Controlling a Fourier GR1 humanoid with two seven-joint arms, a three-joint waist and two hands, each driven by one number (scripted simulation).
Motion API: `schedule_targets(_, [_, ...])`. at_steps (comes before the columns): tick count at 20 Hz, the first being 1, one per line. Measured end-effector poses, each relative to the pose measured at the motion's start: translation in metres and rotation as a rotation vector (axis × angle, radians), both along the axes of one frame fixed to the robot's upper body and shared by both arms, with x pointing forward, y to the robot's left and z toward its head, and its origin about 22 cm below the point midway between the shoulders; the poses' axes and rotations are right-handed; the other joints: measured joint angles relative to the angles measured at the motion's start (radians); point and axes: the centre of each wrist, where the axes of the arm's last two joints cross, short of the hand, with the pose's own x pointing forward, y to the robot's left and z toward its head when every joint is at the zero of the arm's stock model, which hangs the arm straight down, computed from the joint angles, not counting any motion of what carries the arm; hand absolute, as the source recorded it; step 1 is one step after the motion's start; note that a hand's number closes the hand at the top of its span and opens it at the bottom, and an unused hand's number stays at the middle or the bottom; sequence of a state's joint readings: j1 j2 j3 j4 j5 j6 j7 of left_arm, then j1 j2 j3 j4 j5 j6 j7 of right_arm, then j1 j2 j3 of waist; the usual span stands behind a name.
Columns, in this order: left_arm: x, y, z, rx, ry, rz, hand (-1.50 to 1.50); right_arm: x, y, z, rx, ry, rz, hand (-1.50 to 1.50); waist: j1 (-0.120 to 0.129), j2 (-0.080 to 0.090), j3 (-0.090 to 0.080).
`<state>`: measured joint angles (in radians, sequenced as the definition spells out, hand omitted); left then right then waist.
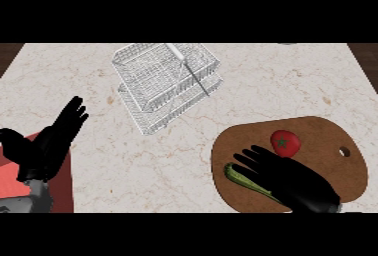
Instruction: Pick the squash from the cutting board and place it in the tiered basket
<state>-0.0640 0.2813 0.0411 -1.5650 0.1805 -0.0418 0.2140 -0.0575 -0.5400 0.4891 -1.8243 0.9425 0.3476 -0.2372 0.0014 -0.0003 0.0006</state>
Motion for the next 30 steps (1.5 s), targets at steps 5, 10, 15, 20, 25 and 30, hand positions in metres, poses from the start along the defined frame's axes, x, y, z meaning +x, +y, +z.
schedule_targets(5, [-0.001,-0.010,-0.002,0.010,-0.008,0.003,0.00,0.005,-0.001,-0.004,-0.061,0.006,0.005,1.50,0.000,-0.002,0.003])
schedule_targets(10, [-0.003,-0.008,0.001,0.009,-0.009,0.003,0.00,0.008,0.001,-0.006,-0.132,0.027,0.047,1.50,0.002,-0.006,-0.001])
schedule_targets(15, [-0.001,-0.004,0.004,0.004,-0.009,0.003,0.00,0.012,0.004,-0.009,-0.164,-0.031,0.108,1.50,0.001,-0.009,-0.003])
schedule_targets(20, [-0.003,0.001,0.002,0.001,-0.004,0.009,0.00,0.004,0.003,-0.023,-0.146,-0.085,-0.003,1.50,-0.011,-0.013,-0.005])
schedule_targets(25, [-0.015,0.017,-0.002,0.020,0.017,0.088,0.00,-0.008,-0.021,-0.038,-0.130,-0.047,-0.534,1.50,-0.107,-0.030,-0.003])
schedule_targets(30, [-0.022,0.022,-0.004,0.019,0.024,0.121,0.00,-0.022,-0.018,-0.030,-0.075,-0.163,-1.013,1.50,-0.131,-0.032,-0.002])
